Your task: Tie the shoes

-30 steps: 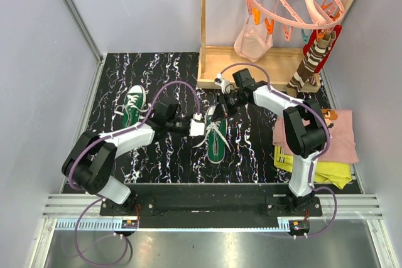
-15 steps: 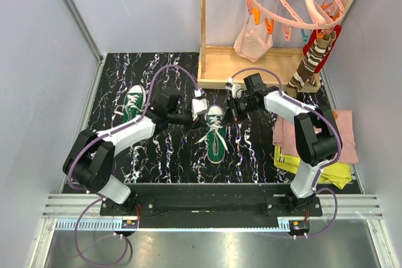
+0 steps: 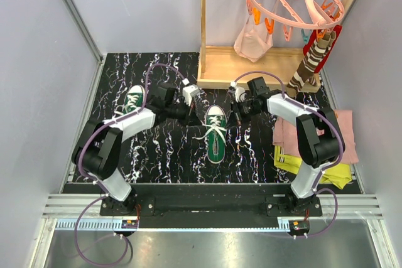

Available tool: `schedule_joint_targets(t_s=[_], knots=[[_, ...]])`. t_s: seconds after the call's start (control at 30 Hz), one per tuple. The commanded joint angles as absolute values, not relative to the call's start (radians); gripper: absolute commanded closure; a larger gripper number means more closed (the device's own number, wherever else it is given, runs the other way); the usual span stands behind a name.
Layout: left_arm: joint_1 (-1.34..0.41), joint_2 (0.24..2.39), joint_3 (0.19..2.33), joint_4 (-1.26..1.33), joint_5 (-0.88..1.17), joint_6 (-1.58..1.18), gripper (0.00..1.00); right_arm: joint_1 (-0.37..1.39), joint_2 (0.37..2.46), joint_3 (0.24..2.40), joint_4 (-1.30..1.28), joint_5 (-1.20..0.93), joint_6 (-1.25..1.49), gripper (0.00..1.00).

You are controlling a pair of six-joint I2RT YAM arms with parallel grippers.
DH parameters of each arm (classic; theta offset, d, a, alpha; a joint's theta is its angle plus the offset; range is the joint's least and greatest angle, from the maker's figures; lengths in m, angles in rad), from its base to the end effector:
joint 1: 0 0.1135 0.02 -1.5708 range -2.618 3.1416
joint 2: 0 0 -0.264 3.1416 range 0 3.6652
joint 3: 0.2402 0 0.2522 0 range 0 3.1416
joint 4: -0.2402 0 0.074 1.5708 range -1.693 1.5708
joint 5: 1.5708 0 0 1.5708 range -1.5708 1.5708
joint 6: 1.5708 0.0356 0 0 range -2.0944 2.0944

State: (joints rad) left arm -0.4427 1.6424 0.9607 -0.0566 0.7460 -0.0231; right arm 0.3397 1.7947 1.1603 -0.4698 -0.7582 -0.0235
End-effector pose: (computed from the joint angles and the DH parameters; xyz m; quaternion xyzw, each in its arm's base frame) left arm 0.2978 -0.1679 0.2017 0.3215 0.8024 -0.4112 0.2894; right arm 0.3279 0.1418 0.1849 -0.2474 0.8735 0.3894 0.1554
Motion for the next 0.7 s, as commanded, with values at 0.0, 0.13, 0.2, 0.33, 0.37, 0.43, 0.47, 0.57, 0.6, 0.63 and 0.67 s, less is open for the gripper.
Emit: schedule_joint_targets(t_s=[0.0,0.13,0.2,0.33,0.37,0.43,0.47,0.57,0.6,0.63,0.67], knots=[[-0.396,1.677,1.023,-0.055,0.744,-0.179,1.0,0.318,1.72,1.135,-0.468,-0.727,-0.066,1.0],[-0.39,1.678,1.031,-0.069,0.743,-0.176,1.0,0.301,1.691,1.102,-0.468,-0.719,-0.083,1.0],[-0.387,1.681,1.031,-0.08,0.733,-0.173,1.0,0.296,1.681,1.091,-0.469,-0.715,-0.089,1.0],[-0.377,1.692,1.034,-0.101,0.713,-0.173,1.0,0.287,1.666,1.066,-0.474,-0.696,-0.11,1.0],[-0.377,1.692,1.034,-0.106,0.706,-0.164,1.0,0.282,1.663,1.062,-0.476,-0.693,-0.115,1.0],[-0.373,1.692,1.031,-0.113,0.696,-0.153,1.0,0.275,1.657,1.049,-0.48,-0.687,-0.127,1.0],[-0.37,1.693,1.031,-0.114,0.693,-0.152,1.0,0.27,1.654,1.046,-0.482,-0.684,-0.133,1.0],[-0.353,1.694,1.025,-0.1,0.692,-0.17,1.0,0.261,1.646,1.04,-0.492,-0.68,-0.147,1.0],[-0.347,1.694,1.026,-0.095,0.695,-0.17,1.0,0.258,1.641,1.039,-0.495,-0.678,-0.155,1.0],[-0.344,1.694,1.025,-0.095,0.692,-0.169,1.0,0.256,1.641,1.035,-0.497,-0.675,-0.156,1.0],[-0.341,1.69,1.026,-0.095,0.693,-0.166,1.0,0.25,1.641,1.034,-0.499,-0.675,-0.161,1.0]])
